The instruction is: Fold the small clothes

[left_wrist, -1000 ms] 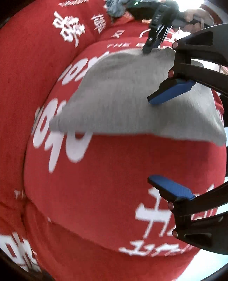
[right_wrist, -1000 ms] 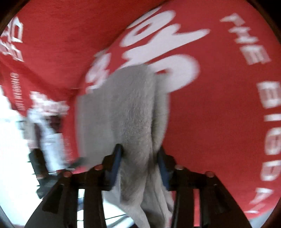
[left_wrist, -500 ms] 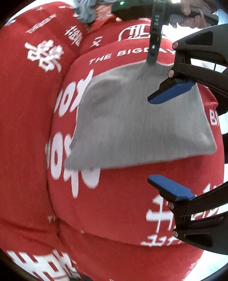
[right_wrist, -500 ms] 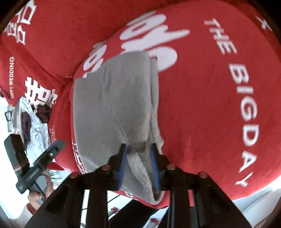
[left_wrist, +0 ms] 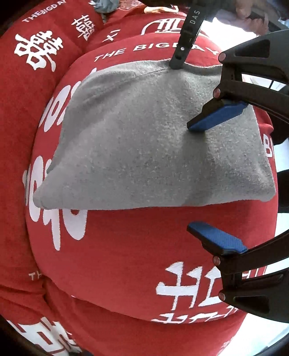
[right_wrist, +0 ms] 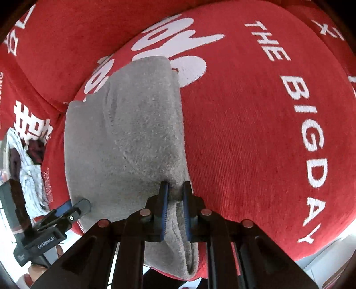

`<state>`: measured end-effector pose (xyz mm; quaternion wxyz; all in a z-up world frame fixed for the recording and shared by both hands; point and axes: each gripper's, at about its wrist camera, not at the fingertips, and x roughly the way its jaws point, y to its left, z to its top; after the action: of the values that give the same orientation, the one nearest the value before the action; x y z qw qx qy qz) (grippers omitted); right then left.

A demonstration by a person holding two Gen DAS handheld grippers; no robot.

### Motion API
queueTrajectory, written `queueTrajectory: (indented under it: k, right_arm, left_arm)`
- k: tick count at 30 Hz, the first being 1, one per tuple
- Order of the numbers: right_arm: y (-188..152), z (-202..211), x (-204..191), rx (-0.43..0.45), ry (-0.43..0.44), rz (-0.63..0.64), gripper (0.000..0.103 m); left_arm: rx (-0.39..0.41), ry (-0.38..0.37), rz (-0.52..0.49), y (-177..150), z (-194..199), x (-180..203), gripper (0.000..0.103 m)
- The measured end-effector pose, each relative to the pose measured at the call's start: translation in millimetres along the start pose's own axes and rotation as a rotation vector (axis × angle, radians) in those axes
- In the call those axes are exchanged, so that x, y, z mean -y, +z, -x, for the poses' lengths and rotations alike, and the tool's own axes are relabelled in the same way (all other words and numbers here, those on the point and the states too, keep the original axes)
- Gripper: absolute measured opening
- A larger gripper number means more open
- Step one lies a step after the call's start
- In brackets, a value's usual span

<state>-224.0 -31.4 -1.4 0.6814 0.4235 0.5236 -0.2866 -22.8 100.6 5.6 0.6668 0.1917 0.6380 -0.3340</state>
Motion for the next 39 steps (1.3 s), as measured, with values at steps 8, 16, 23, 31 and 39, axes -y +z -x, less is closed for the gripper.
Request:
queueTrajectory:
  k: [8,16,23,31,39]
  right_arm:
    - [-4,7,-9,0.011,-0.058,-0.006,0.016]
    - [-10,9,-7,-0.01,-0.133,-0.031,0.026]
    - [-25,11,6,-0.072,-0.244,-0.078,0.026]
    - [-34,32,-6,-0.017,-0.173,-0.076,0.03]
    - [6,2,-6,0.011,-0.046,-0.19,0.042]
  left_arm:
    - [-0.01,0.023,-0.024,-1,9,3,0.083]
    - [-0.015,0.034,-0.024,-6,19,1,0.083]
    - [-0.015,0.031,-0.024,-13,29,0,0.083]
    - [-0.029,0.046,-0.024,-21,38,-6,0.083]
    - [-0.028,0.063,-0.022,-29,56,-15,0.083]
